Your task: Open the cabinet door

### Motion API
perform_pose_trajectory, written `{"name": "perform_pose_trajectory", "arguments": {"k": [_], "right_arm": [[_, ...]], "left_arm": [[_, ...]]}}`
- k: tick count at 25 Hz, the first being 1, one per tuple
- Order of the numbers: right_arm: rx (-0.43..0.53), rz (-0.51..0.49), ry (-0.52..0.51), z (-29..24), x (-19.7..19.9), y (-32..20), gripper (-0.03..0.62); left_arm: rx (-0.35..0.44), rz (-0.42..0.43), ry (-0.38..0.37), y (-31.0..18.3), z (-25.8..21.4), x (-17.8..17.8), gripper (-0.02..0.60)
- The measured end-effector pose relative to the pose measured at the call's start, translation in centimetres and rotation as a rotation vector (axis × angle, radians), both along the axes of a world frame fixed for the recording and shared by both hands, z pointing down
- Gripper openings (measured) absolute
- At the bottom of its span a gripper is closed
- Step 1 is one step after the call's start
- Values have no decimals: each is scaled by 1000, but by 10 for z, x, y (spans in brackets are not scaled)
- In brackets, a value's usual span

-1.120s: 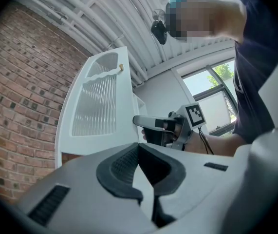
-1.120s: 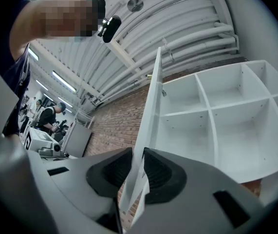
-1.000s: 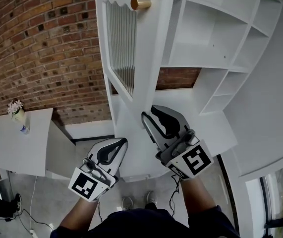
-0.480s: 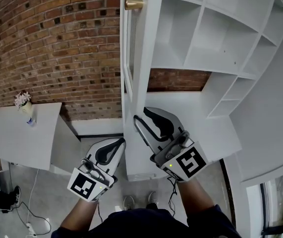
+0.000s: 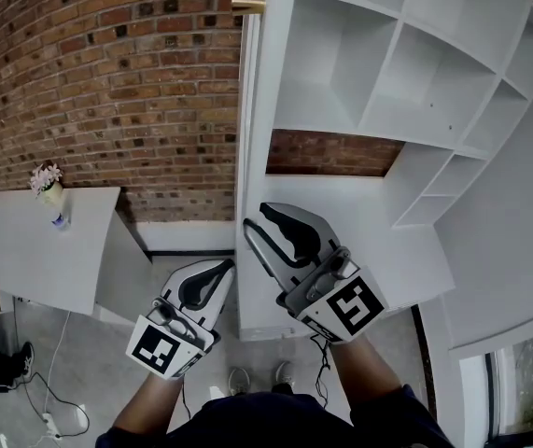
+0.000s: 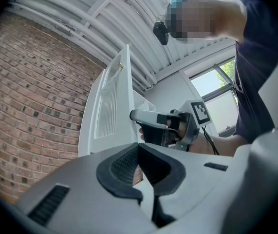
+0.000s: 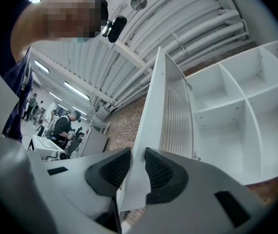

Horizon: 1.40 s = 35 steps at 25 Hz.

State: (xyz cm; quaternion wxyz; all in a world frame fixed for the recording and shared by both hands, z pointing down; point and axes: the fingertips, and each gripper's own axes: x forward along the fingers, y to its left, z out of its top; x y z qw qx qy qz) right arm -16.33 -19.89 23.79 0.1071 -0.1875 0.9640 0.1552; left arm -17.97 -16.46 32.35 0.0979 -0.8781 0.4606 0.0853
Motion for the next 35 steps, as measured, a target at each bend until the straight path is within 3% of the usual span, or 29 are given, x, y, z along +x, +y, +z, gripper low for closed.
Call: {"name": "perform_pose_trajectory", "arguments": {"k": [7,12,19,35], "right_arm": [[-73,-55,-49,0,13,0,106],[-124,-5,-72,8,46,-10,103],[-162,72,-90,18,93,-18,47],[-216,119,-86,43,161,-24,26]], "left_arm": [[-4,14,6,1,2,7,6],[-1,52,0,-1,2,26,6],[-2,96,20,-9,-4,63,6],[-16,154,0,-29,-3,130,6]]}}
